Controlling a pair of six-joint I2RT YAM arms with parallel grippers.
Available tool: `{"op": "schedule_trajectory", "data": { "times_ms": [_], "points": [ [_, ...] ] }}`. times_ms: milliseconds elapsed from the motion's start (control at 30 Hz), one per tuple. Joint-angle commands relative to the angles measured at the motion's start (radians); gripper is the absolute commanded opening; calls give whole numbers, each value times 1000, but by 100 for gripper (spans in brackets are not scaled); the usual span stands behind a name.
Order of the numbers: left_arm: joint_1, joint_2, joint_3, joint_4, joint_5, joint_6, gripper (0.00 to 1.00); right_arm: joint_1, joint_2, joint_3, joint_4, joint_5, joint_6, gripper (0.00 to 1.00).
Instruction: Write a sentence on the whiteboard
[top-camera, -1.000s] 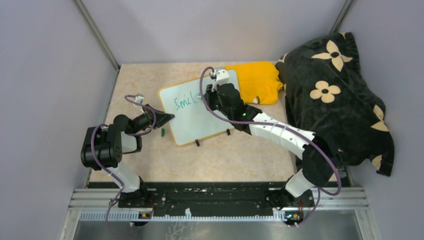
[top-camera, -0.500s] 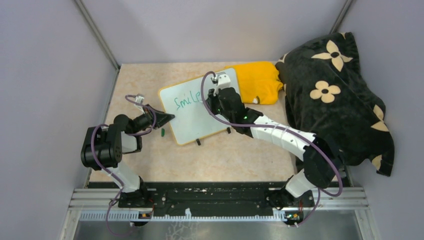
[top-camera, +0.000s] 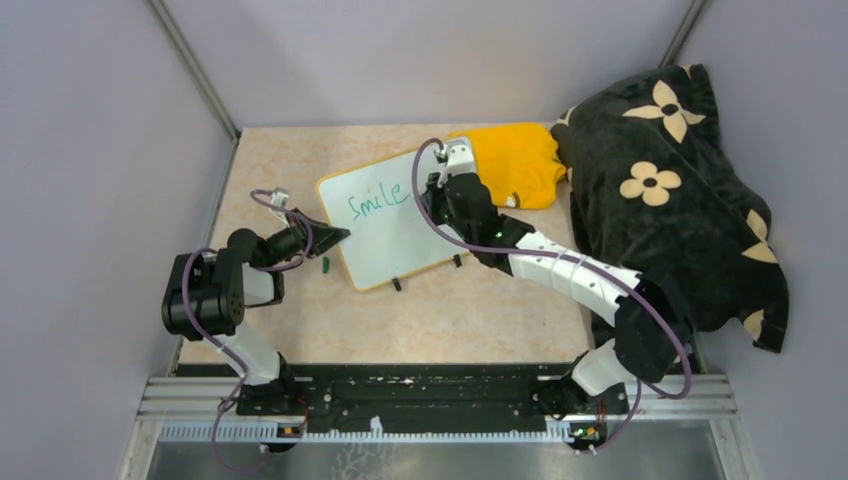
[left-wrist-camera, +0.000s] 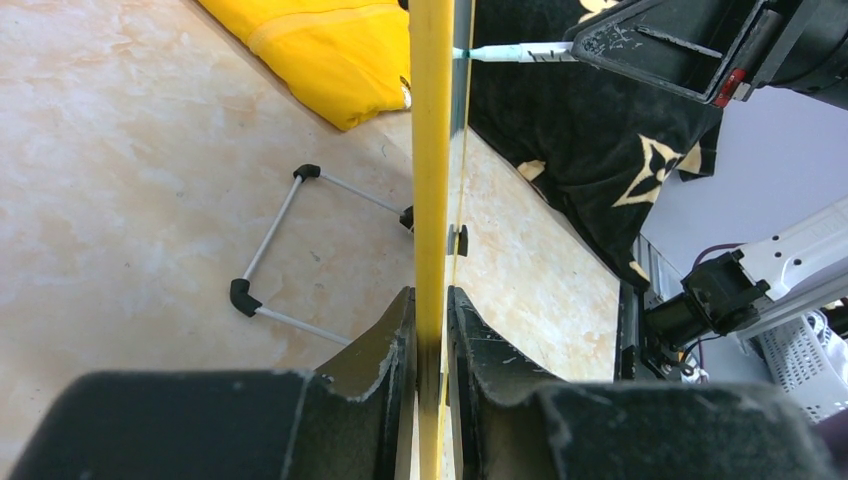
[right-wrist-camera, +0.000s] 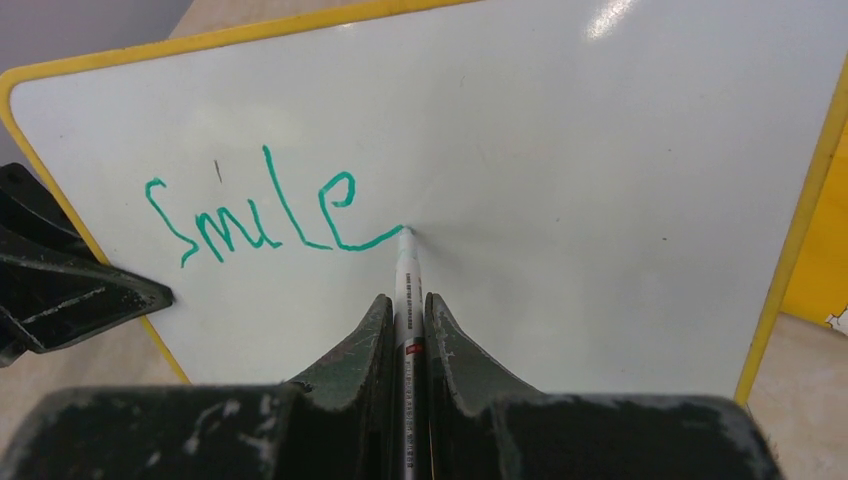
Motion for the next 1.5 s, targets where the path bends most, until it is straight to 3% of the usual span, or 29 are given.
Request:
{"op": "schedule_trajectory", "data": {
  "times_ms": [0,267,567,1467],
  "points": [
    [-7,-23,18,21,18,29,23,-13,-80,-29,62,-15,-1,0],
    [-8,-27,17,20,16,31,29,68,-137,-27,123,-81,-50,0],
    [-8,-33,16,7,15,39,29,136,-40,77,121,-94,-76,0],
    [-8,-33,20,-6,13,41,29,126,121,229,37,-18,-77,0]
  ]
}}
